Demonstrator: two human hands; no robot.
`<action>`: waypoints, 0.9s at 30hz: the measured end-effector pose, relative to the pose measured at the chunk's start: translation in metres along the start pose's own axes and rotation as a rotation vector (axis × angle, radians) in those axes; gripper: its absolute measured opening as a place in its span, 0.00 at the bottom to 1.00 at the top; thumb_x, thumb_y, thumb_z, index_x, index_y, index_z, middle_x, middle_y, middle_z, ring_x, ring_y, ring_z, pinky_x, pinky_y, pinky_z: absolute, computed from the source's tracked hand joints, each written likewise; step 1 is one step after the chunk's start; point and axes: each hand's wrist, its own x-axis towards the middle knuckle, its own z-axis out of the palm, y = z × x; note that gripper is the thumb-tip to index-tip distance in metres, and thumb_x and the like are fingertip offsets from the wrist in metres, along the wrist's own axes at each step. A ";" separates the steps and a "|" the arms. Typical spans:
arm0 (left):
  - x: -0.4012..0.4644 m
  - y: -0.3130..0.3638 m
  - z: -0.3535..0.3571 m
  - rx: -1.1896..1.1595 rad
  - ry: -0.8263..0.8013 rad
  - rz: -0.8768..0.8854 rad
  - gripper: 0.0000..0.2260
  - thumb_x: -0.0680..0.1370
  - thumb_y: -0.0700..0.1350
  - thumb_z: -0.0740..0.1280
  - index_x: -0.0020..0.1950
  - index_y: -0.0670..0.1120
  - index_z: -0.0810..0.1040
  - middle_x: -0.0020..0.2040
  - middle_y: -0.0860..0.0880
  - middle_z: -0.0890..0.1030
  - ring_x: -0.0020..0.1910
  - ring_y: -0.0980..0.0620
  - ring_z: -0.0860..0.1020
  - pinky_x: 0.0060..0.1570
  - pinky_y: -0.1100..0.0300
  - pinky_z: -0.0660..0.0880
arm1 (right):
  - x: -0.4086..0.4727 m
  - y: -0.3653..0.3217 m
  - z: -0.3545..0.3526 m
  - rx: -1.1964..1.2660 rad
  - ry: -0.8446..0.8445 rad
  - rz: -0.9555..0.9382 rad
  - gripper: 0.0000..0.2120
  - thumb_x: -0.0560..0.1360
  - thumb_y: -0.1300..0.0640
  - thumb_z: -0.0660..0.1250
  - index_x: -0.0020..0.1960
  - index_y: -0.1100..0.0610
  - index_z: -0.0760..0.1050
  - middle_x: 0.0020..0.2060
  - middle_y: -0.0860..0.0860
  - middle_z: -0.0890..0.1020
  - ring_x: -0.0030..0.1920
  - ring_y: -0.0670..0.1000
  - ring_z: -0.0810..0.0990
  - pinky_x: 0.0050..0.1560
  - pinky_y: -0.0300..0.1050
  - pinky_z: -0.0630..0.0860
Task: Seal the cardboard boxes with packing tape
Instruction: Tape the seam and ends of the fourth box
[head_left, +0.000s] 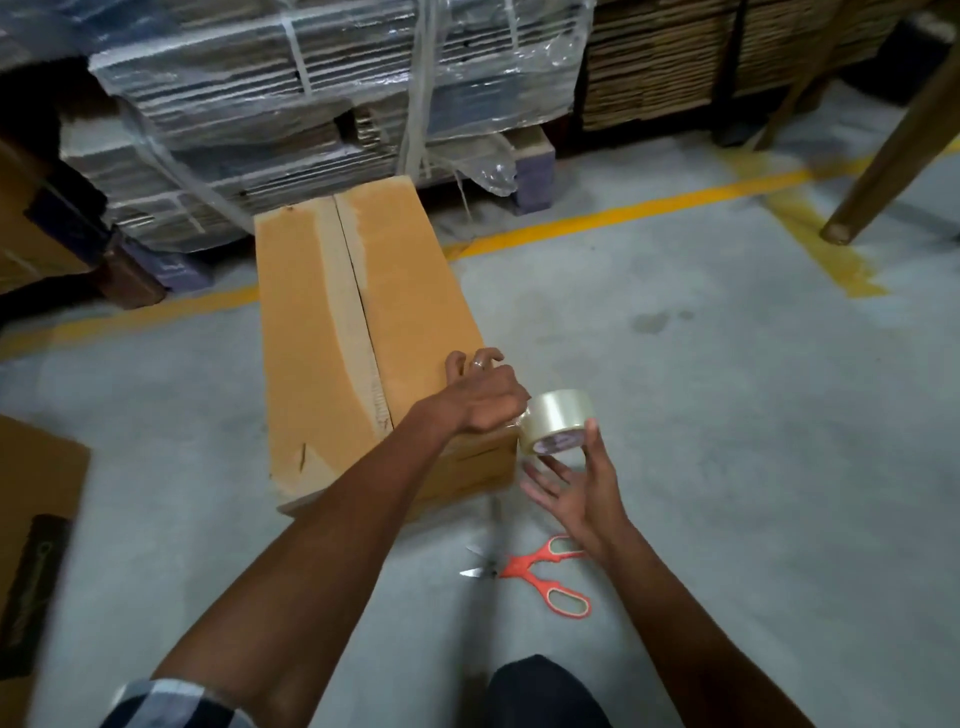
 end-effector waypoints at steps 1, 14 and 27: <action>0.002 0.002 -0.001 0.007 -0.016 -0.022 0.17 0.80 0.50 0.54 0.54 0.49 0.82 0.62 0.55 0.77 0.74 0.52 0.57 0.64 0.43 0.49 | 0.000 -0.007 0.016 0.029 -0.004 -0.008 0.29 0.75 0.38 0.70 0.66 0.57 0.73 0.62 0.63 0.77 0.65 0.65 0.78 0.63 0.65 0.78; 0.029 0.027 -0.013 0.185 -0.226 -0.235 0.23 0.81 0.61 0.52 0.68 0.53 0.77 0.76 0.41 0.67 0.80 0.43 0.47 0.70 0.31 0.42 | 0.011 -0.032 0.016 -0.344 0.255 -0.452 0.39 0.65 0.53 0.84 0.71 0.50 0.71 0.61 0.55 0.80 0.58 0.55 0.84 0.54 0.57 0.84; 0.076 0.032 -0.013 -0.299 -0.540 -0.272 0.27 0.71 0.59 0.71 0.66 0.48 0.78 0.57 0.49 0.86 0.54 0.47 0.86 0.70 0.46 0.73 | 0.005 -0.017 -0.004 -0.405 0.193 -0.492 0.36 0.72 0.35 0.73 0.75 0.45 0.67 0.63 0.47 0.79 0.61 0.47 0.82 0.61 0.49 0.80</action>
